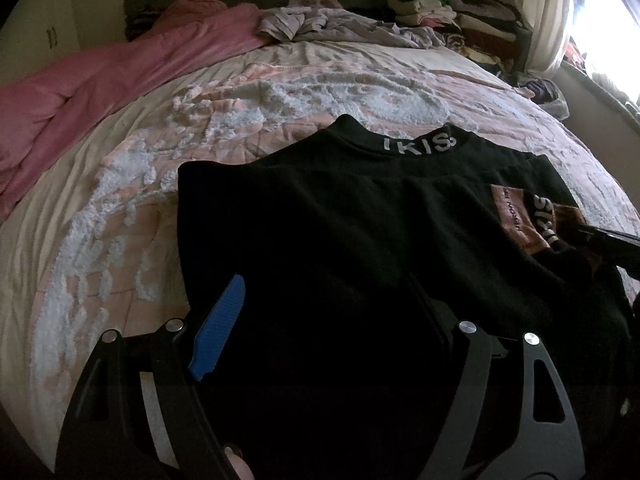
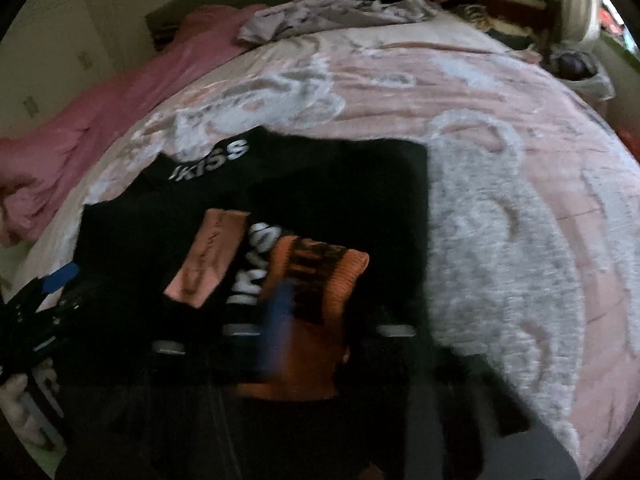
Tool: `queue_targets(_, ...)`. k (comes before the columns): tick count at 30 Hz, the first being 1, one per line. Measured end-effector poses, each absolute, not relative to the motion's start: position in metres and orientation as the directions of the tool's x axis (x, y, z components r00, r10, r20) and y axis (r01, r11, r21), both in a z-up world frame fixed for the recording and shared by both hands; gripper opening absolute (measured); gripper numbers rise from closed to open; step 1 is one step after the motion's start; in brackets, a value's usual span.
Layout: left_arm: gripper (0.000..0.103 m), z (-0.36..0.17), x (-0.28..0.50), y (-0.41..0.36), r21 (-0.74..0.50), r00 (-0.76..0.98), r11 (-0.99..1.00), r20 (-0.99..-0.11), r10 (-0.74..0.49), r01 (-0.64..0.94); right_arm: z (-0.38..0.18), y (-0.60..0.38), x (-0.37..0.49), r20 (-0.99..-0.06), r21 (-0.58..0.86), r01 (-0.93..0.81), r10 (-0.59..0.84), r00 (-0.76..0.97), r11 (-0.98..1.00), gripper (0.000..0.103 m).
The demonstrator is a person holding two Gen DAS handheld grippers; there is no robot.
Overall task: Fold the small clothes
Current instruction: 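Open the right gripper and lift it off the folded sleeve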
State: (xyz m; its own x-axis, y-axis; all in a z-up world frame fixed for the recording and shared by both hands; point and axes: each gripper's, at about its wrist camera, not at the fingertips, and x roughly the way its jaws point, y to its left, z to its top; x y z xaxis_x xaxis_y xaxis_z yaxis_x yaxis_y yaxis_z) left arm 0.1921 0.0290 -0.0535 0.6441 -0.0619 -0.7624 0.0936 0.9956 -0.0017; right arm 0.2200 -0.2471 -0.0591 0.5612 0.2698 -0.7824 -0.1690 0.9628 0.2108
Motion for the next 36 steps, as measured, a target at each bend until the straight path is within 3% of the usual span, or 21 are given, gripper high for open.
queue_targets(6,0.071,-0.054,0.192,0.028,-0.001,0.646,0.995,-0.761,-0.064,0.097,-0.028,-0.240,0.201,-0.704,0.081,-0.194,0.194,0.683,0.978,0.007)
queue_targets(11,0.071,-0.055,0.190,0.026,0.009,0.645,0.995,-0.762,-0.058,0.100,-0.052,-0.240,0.211,-0.764,-0.019,-0.145,0.079,0.640,0.989,0.012)
queue_targets(13,0.071,-0.055,0.190,0.026,0.008,0.645,0.995,-0.762,-0.059,0.100,-0.063,-0.247,0.214,-0.776,-0.008,-0.115,0.066,0.627,0.993,0.021)
queue_targets(18,0.071,-0.055,0.190,0.026,0.013,0.645,0.995,-0.762,-0.055,0.100,-0.058,-0.249,0.209,-0.762,-0.004,-0.094,0.058,0.645,0.996,0.026)
queue_targets(21,0.071,-0.055,0.190,0.026,0.009,0.645,0.995,-0.762,-0.058,0.100,-0.043,-0.246,0.196,-0.715,0.019,-0.106,0.088,0.694,0.994,0.046)
queue_targets(29,0.071,-0.054,0.188,0.025,0.015,0.644,0.995,-0.763,-0.055,0.103,-0.023,-0.218,0.175,-0.675,0.056,-0.236,0.211,0.707,0.970,0.049)
queue_targets(32,0.076,-0.055,0.187,0.023,0.014,0.642,0.994,-0.764,-0.059,0.109,-0.029,-0.205,0.174,-0.694,0.069,-0.277,0.246,0.677,0.958,0.052)
queue_targets(36,0.076,-0.056,0.182,0.021,0.026,0.639,0.993,-0.767,-0.055,0.117,-0.052,-0.206,0.184,-0.770,0.042,-0.216,0.170,0.616,0.975,0.053)
